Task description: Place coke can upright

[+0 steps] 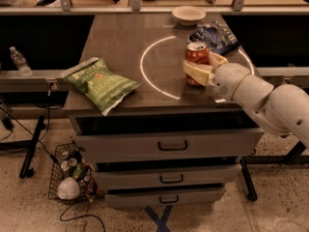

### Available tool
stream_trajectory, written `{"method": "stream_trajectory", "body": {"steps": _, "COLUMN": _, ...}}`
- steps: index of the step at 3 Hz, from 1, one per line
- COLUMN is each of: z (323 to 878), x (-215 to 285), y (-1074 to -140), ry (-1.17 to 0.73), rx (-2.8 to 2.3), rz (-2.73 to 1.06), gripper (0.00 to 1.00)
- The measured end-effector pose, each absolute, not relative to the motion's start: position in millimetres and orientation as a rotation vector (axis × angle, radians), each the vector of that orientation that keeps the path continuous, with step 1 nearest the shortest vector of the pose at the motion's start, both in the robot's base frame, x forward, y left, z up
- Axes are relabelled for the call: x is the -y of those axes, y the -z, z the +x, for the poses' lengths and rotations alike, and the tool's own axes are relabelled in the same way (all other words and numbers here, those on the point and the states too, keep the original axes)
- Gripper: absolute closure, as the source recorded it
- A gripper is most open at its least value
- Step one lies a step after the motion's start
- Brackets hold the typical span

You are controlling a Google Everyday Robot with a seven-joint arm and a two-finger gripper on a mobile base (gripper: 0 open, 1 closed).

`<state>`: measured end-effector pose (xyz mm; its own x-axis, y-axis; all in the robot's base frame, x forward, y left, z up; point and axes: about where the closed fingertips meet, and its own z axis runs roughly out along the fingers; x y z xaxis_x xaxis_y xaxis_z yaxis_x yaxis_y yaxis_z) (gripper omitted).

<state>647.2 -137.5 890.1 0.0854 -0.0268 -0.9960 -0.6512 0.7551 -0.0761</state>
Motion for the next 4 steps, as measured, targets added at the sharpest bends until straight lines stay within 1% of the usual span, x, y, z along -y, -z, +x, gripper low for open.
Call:
{"method": "stream_trajectory", "body": {"steps": 1, "z": 644.2, "x": 141.7, "y": -887.5, "ry": -0.499, "rx": -1.434, "rz": -0.582, "gripper": 0.41}}
{"method": "stream_trajectory", "body": {"steps": 2, "z": 639.0, "x": 149.8, "y": -885.9, "ry": -0.475, "rx": -1.450, "rz": -0.569, "gripper": 0.11}}
{"method": "stream_trajectory", "body": {"steps": 3, "z": 636.1, "x": 155.3, "y": -887.5, "ry": -0.455, "rx": -1.460, "rz": -0.570, "gripper": 0.00}}
{"method": "stream_trajectory", "body": {"steps": 4, "z": 632.4, "x": 184.8, "y": -916.2, "ry": -0.365, "rx": -1.455, "rz": -0.599, "gripper": 0.00}}
